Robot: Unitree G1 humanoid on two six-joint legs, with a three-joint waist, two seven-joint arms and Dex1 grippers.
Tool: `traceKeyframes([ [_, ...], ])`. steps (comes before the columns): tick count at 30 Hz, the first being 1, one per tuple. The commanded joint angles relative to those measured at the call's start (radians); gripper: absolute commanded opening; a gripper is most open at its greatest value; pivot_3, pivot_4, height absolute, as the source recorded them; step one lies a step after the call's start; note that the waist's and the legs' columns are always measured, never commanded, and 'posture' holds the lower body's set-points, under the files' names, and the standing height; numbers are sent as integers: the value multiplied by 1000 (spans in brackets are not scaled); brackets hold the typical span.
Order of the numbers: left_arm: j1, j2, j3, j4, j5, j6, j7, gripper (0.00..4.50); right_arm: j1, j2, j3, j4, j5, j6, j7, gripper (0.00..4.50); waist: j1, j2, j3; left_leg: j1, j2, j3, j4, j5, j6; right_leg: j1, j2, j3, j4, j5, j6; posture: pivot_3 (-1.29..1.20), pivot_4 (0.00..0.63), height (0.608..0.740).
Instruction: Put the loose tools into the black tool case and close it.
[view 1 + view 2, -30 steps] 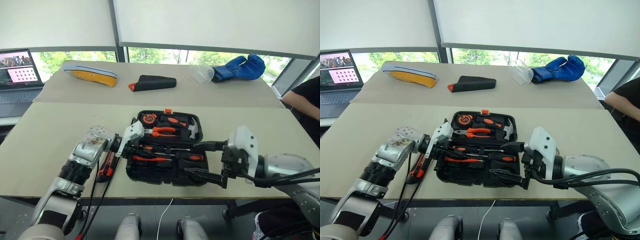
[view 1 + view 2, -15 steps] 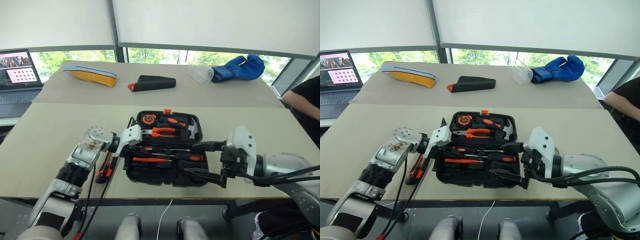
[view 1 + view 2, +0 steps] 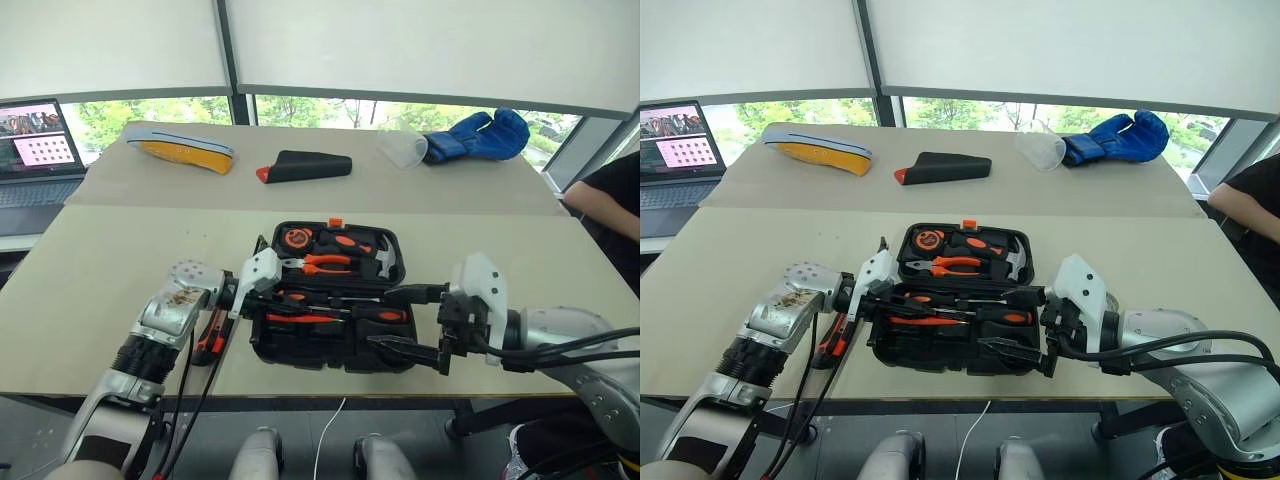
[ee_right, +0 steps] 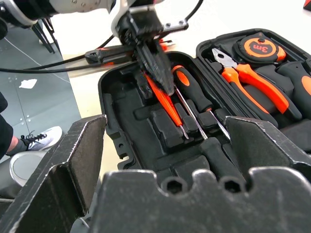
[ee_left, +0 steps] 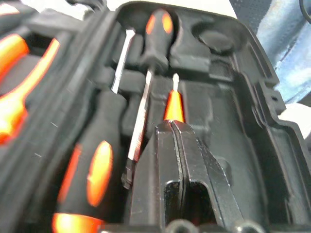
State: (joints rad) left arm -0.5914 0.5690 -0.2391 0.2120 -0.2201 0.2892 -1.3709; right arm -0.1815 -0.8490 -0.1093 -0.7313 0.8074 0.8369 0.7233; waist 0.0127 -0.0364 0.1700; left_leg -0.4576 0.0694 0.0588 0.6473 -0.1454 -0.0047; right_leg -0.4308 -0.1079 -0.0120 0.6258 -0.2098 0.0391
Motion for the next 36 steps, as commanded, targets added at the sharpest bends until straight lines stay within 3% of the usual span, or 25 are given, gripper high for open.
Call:
traceKeyframes([
  [1,25,17,-23,12,47,-54,16,48,-7,13,-37,-19,40,-9,-10,4500,0,0,0,0,0,0,0,0,0,0,0,0,0,0,0,0,150,740],
  [19,62,18,22,6,44,-90,85,48,-15,17,-36,-1,58,-12,-28,4500,-1,4,-2,12,0,0,-3,-5,-8,9,-1,0,-1,0,-1,0,150,740],
  [22,44,29,73,-49,-23,-13,85,48,-27,3,-14,0,37,-23,-4,4500,-3,4,-2,12,0,0,-3,-5,-7,8,-1,0,-1,0,-1,0,150,740],
  [25,48,92,184,-179,-161,170,82,794,-61,-20,23,16,8,-37,47,4500,-8,2,0,10,1,0,-4,-5,-7,7,-1,0,-1,0,-1,0,150,740],
  [28,93,162,303,-272,-239,292,141,1933,-108,-26,53,51,-1,-48,99,4500,-14,2,0,7,1,0,-4,-4,-6,4,-1,-1,-1,0,-1,0,150,740],
  [34,406,273,635,-435,-292,442,300,4166,-205,-16,137,135,-53,-104,214,4500,-31,2,0,8,1,1,-7,-2,-2,4,-1,-1,-3,-3,-2,0,150,740],
  [35,472,278,683,-457,-287,446,316,4467,-215,-14,148,146,-62,-114,231,4500,-30,2,0,8,1,1,-8,-2,-3,3,-1,-1,-3,-4,-3,0,150,740],
  [36,537,279,727,-474,-278,443,329,4467,-223,-11,158,155,-70,-123,244,4500,-28,2,0,8,1,1,-9,-2,-3,2,-1,-1,-3,-4,-3,0,150,740],
])
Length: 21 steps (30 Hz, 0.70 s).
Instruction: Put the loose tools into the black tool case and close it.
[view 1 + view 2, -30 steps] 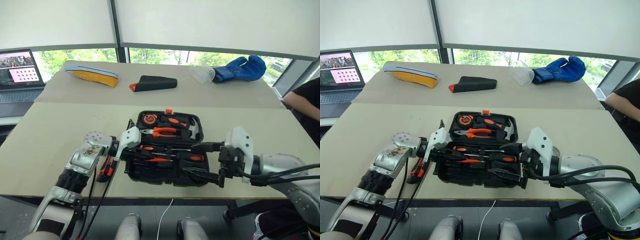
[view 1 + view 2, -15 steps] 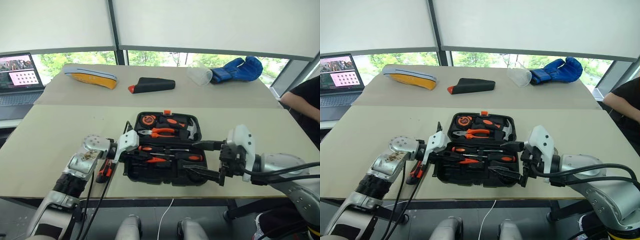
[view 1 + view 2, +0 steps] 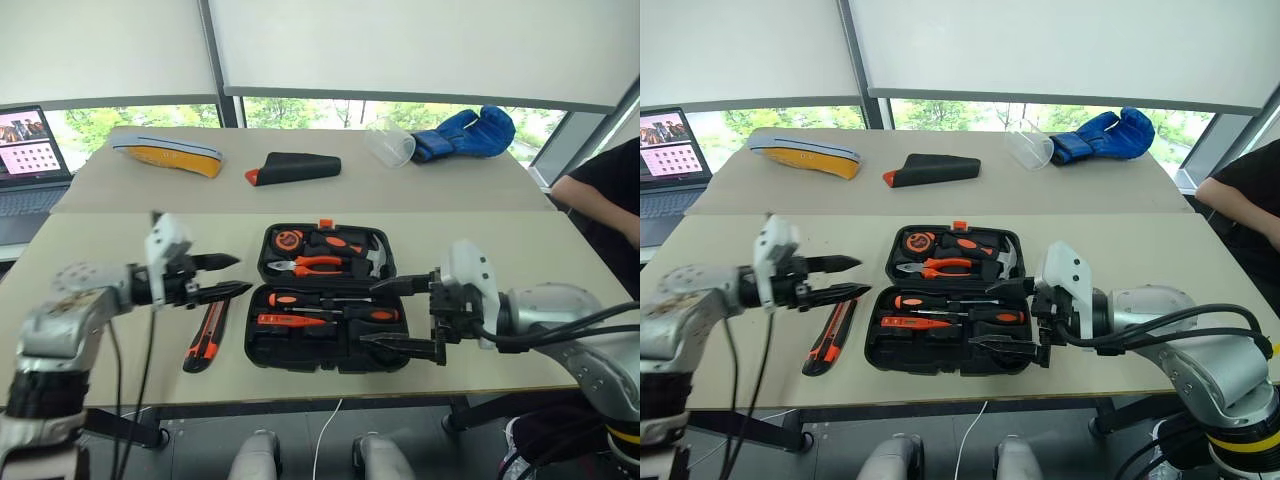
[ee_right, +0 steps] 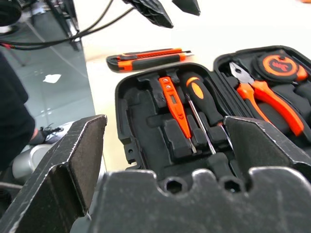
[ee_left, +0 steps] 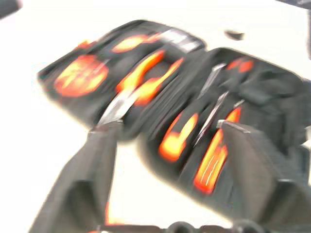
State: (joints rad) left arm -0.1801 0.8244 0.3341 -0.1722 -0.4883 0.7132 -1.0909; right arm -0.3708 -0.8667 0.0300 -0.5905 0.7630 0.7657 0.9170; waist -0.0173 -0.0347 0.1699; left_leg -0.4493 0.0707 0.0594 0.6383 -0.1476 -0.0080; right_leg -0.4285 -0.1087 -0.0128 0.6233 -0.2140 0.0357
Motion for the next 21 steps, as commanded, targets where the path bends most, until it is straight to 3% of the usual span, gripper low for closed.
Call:
traceKeyframes([
  [1,194,23,194,-102,7,12,62,4467,-42,12,30,22,-34,-59,61,4500,5,0,0,0,0,0,-1,0,-1,-1,0,0,0,0,0,0,150,740],
  [3,314,17,261,-116,33,-11,80,4467,-52,22,49,37,-48,-76,85,4500,7,0,0,-1,0,0,-2,-4,-6,-4,-1,-1,0,0,-1,0,150,740],
  [6,362,12,283,-130,28,-26,112,4467,-53,27,62,49,-65,-90,107,4500,22,-1,0,-2,-1,2,-3,-5,-8,-8,-4,-2,-1,0,-1,0,150,740],
  [10,281,-18,228,-211,-39,62,208,4467,-46,34,74,60,-94,-108,122,4500,42,0,0,-3,-1,2,-3,-6,-9,-9,-6,-4,-1,0,-1,0,150,740],
  [15,194,-33,82,-353,-83,341,390,4467,-33,40,62,43,-93,-97,111,4500,36,0,0,-5,-1,3,-3,-6,-9,-8,-5,-4,-9,7,1,0,150,740],
  [20,112,-63,-12,-355,-90,509,509,4467,2,32,50,-1,-82,-81,101,4500,26,-1,0,-7,0,2,-3,-5,-8,-7,0,-1,-8,7,1,0,150,740],
  [21,101,-65,-34,-354,-85,522,523,4467,7,32,48,-8,-81,-79,99,4500,27,-1,0,-7,0,1,-3,0,0,-7,1,-1,-6,6,2,0,150,740],
])
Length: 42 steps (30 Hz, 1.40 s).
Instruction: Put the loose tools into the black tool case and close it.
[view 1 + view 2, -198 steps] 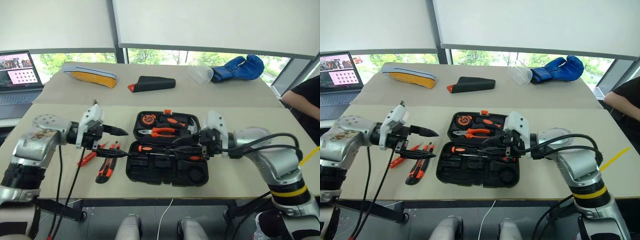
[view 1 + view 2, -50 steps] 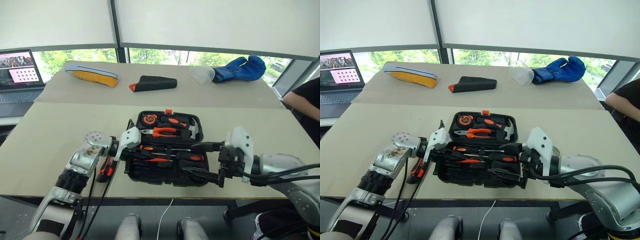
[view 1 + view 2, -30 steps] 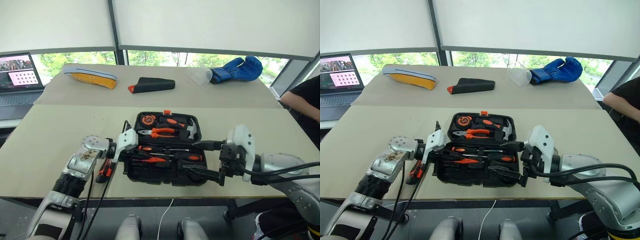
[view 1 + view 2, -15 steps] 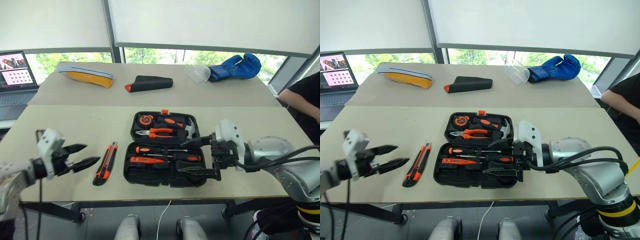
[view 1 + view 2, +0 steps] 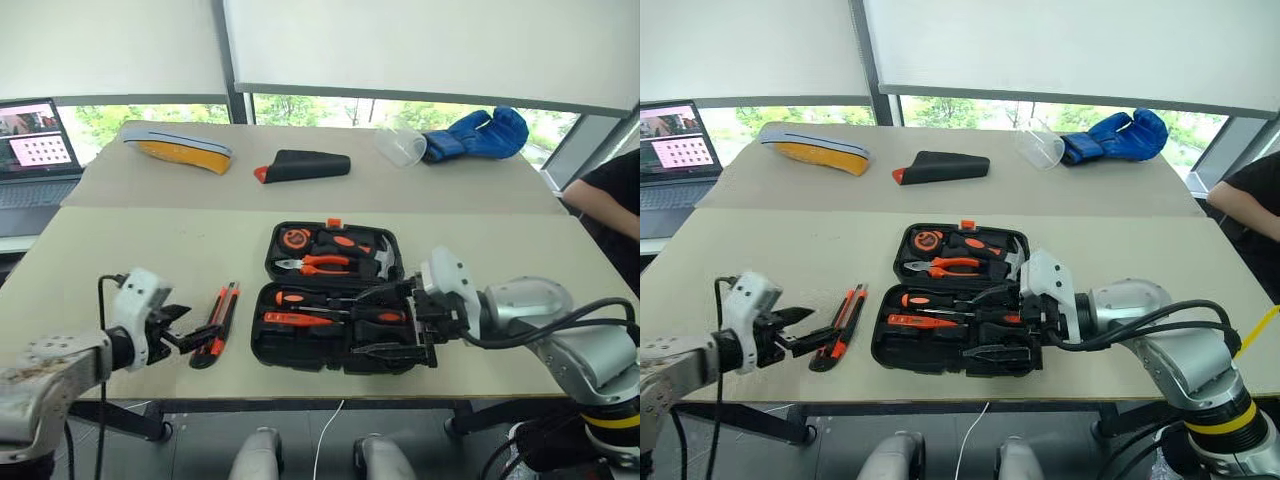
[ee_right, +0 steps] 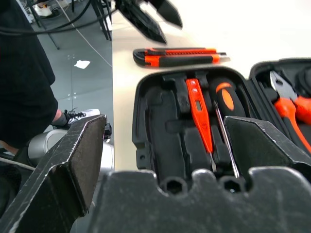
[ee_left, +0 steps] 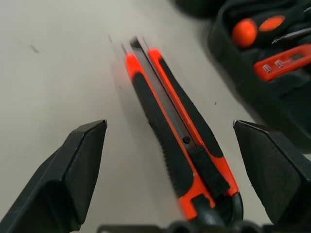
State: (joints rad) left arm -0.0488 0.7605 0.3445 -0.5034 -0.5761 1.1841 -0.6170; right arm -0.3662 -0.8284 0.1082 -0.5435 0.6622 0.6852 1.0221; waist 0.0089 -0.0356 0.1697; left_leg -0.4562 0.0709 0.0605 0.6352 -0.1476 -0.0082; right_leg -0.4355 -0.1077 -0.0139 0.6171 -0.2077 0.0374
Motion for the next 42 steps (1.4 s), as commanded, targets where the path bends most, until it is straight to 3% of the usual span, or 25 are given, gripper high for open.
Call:
traceKeyframes([
  [1,-41,-2,-61,-20,3,70,61,4467,6,-7,-32,-60,21,3,-9,4500,1,0,0,0,0,0,0,0,0,0,0,0,1,0,1,0,150,740],
  [7,-71,37,-196,4,23,82,69,4467,12,3,-31,-80,5,-2,-43,4500,5,0,0,1,0,0,0,-1,-2,0,0,1,3,-4,-2,0,150,740],
  [10,-66,64,-231,24,53,60,71,3728,21,2,-31,-90,0,-7,-56,4500,4,0,0,2,-1,0,1,-5,-8,0,-1,1,3,-3,-1,0,150,740],
  [15,-94,51,-219,122,129,-78,98,1893,45,-2,-47,-102,10,-2,-65,4500,4,2,-1,12,-1,1,-1,-6,-10,4,-1,1,1,-3,-1,0,150,740],
  [16,-110,39,-197,153,132,-117,97,1691,51,-5,-53,-107,24,8,-64,4500,7,2,-1,13,-1,1,-2,-6,-10,5,-2,1,0,-3,-1,0,150,740],
  [20,-189,28,-122,193,45,-274,-50,1668,80,-18,-81,-139,76,37,-65,4500,14,1,0,14,-1,0,-3,-6,-10,6,-3,-2,-1,-2,-2,0,150,740],
  [25,-284,121,-174,226,-30,-418,-383,1668,109,-29,-102,-167,72,40,-95,4500,15,0,0,9,-1,1,-3,-6,-10,5,-3,-2,-6,0,-3,0,150,740],
  [31,-500,178,-494,352,109,-622,-771,1668,183,-75,-176,-211,97,53,-117,4500,28,0,0,5,-2,2,-3,-6,-9,8,-3,-1,-6,-2,-1,0,150,740],
  [33,-548,168,-584,375,168,-685,-850,1668,213,-90,-206,-227,103,59,-127,4500,27,0,0,3,-2,2,-2,-1,-2,7,-2,0,-6,-2,-1,0,150,740],
  [38,-654,107,-737,434,280,-752,-939,1668,315,-118,-284,-268,100,63,-163,4500,31,0,0,-1,-2,0,0,-1,-1,4,-1,0,-5,-3,-1,0,150,740],
  [42,-704,52,-788,467,322,-729,-953,1668,400,-109,-354,-311,120,74,-206,4500,31,0,0,-2,-2,-1,4,-1,-1,5,-1,0,-4,-3,3,0,150,740],
])
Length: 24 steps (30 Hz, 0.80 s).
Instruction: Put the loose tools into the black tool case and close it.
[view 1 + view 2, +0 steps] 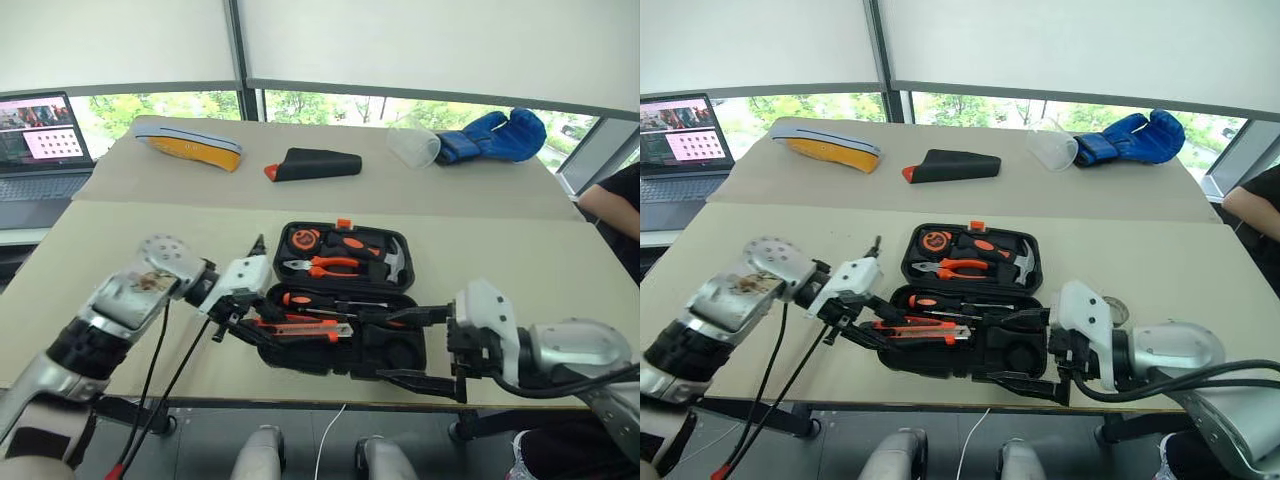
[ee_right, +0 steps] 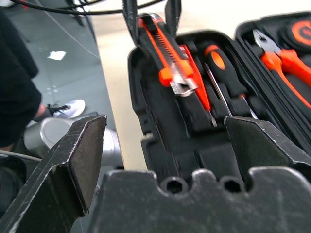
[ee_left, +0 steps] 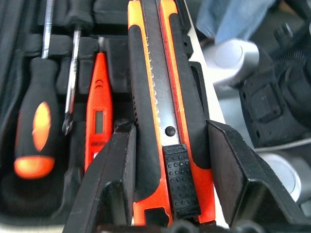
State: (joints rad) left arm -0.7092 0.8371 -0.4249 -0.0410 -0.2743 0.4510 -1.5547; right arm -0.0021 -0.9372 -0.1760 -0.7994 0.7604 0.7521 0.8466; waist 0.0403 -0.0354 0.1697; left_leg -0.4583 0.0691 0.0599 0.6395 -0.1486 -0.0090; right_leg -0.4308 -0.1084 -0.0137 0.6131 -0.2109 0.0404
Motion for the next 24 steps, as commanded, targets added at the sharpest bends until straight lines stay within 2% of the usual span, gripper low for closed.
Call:
traceKeyframes([
  [1,-54,-38,-26,13,24,16,-18,1668,51,3,-80,-64,25,9,-42,4500,0,0,0,0,0,0,1,0,0,0,0,0,0,0,0,0,150,740],
  [10,-98,-131,-69,99,76,-29,-50,1668,80,3,-96,-99,50,18,-112,4500,-3,0,0,1,0,-2,5,0,1,4,0,0,0,3,0,0,150,740],
  [12,-102,-149,-70,117,87,-23,-45,2679,83,0,-95,-101,53,17,-120,4500,-3,0,0,1,0,-2,5,0,1,4,0,0,0,3,1,0,150,740],
  [17,-111,-197,-29,137,67,31,-8,4471,91,-4,-93,-107,57,15,-134,4500,-2,0,0,1,0,-2,5,1,1,5,0,0,0,3,1,0,150,740],
  [23,-126,-177,32,131,29,38,-36,4471,89,-7,-89,-94,53,7,-131,4500,-5,0,0,1,0,-3,5,1,1,5,1,0,0,3,1,0,150,740],
  [24,-123,-175,34,129,30,37,-35,4220,86,-7,-84,-90,49,5,-129,4500,-5,0,0,1,0,-3,5,1,1,5,1,0,0,3,1,0,150,740],
])
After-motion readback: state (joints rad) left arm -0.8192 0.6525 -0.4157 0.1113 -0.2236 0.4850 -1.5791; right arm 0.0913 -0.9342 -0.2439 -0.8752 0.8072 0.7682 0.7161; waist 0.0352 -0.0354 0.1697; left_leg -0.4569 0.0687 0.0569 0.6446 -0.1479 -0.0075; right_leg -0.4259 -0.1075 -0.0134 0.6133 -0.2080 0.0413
